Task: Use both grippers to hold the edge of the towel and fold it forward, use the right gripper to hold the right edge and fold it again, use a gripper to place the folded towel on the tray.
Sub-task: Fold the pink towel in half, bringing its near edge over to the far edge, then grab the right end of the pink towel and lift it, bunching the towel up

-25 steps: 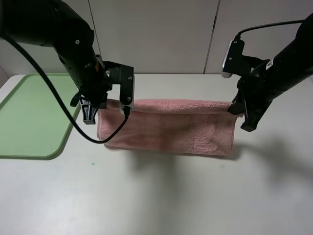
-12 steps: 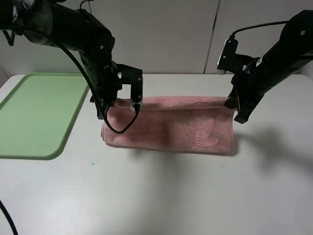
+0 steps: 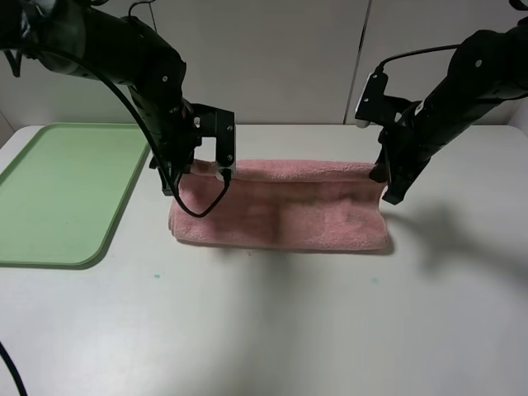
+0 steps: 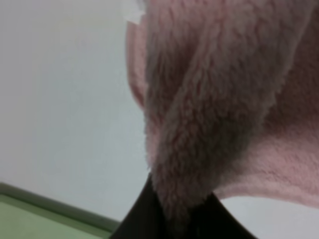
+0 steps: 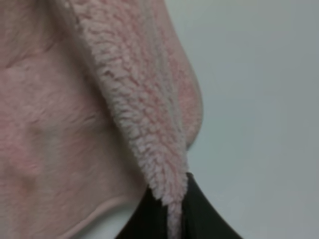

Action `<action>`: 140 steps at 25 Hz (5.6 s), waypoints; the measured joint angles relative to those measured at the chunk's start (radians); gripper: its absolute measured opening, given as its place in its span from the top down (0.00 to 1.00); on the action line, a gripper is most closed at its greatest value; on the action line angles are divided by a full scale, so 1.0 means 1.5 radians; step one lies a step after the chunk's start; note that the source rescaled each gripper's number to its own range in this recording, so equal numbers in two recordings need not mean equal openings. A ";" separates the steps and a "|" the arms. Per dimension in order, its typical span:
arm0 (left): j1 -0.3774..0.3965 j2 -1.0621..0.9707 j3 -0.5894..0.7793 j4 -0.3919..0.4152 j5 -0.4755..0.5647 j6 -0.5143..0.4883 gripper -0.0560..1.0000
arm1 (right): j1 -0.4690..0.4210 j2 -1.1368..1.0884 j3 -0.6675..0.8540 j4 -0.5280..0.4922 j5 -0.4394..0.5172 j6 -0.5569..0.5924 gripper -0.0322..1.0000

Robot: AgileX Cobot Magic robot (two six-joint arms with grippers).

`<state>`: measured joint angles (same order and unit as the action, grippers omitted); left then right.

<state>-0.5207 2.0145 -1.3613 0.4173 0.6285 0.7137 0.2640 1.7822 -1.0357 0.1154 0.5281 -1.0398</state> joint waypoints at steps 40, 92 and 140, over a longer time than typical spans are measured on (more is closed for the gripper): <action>0.013 0.000 -0.002 0.018 -0.004 -0.005 0.01 | -0.001 -0.025 0.000 -0.008 -0.098 0.032 0.00; 0.013 -0.215 -0.002 0.014 0.190 -0.249 0.00 | -0.001 -0.025 0.000 -0.002 -0.100 0.075 0.00; 0.013 -1.214 0.582 -0.250 0.296 -0.498 0.00 | -0.001 -0.025 0.000 -0.002 -0.100 0.090 0.00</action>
<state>-0.5009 0.1943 -0.4890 0.0418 1.0728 -0.0337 0.2632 1.7450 -1.0357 0.1121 0.3780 -0.9052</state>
